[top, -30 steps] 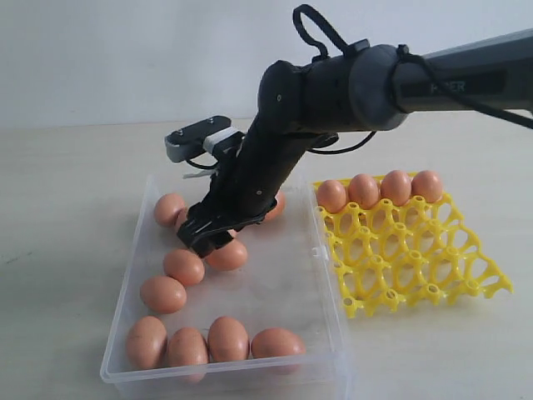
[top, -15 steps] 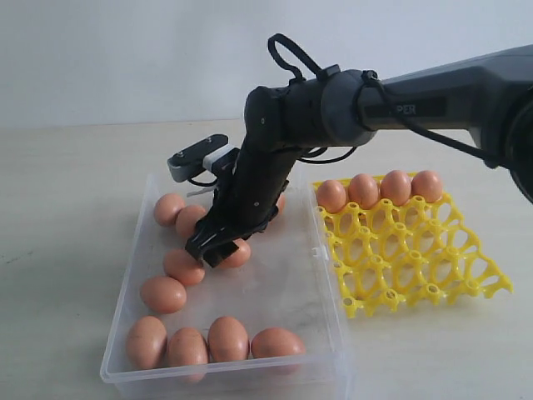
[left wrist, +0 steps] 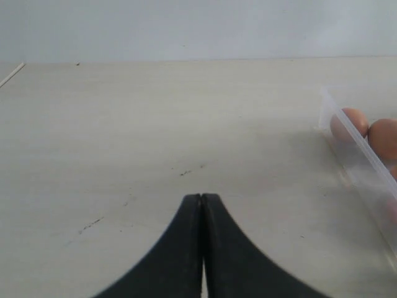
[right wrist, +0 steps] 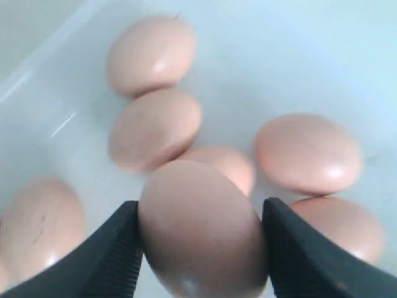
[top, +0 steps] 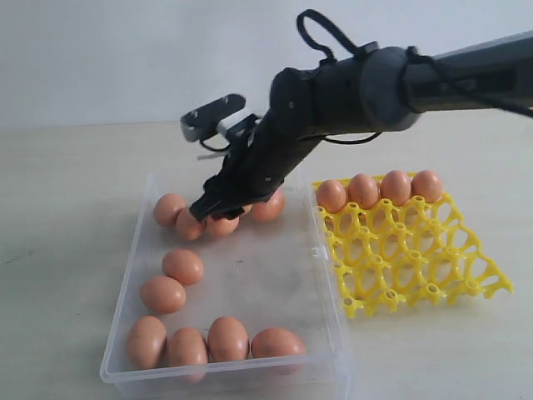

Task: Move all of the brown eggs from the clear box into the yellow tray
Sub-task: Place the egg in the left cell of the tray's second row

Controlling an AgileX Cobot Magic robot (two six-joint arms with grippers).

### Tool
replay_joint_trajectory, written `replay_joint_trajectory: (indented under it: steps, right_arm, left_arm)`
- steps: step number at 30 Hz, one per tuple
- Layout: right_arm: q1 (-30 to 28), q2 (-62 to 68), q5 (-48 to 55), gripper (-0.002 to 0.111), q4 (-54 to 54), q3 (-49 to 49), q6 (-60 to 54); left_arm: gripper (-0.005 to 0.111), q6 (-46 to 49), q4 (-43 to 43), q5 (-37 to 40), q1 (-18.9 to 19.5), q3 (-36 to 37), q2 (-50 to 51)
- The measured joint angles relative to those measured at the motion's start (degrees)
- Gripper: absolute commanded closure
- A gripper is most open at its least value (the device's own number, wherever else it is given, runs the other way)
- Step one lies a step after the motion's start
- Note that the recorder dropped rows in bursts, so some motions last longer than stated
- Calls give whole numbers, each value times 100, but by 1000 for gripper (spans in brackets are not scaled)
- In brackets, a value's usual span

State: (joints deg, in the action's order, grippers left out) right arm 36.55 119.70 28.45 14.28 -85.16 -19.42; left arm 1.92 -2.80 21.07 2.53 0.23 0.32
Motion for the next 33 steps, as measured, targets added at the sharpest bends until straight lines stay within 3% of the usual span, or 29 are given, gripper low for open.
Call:
replay_joint_trajectory:
  steps: [8, 14, 20, 31, 33]
  right_arm:
    - [-499, -1526, -3797, 108, -190, 2793, 1056]
    - [-1077, -1772, -5645, 108, -1045, 4213, 2607]
    - [-1461, -1507, -6913, 108, -1700, 4822, 3630]
    - [-1656, -750, -7716, 108, -2411, 4889, 4603]
    - [-1656, -624, -7840, 101, -2517, 4889, 4726]
  left_arm:
    - [107, 0, 0, 0, 0, 0, 0]
    - [107, 0, 0, 0, 0, 0, 0]
    - [107, 0, 0, 0, 0, 0, 0]
    - [107, 0, 0, 0, 0, 0, 0]
    - [107, 0, 0, 0, 0, 0, 0]
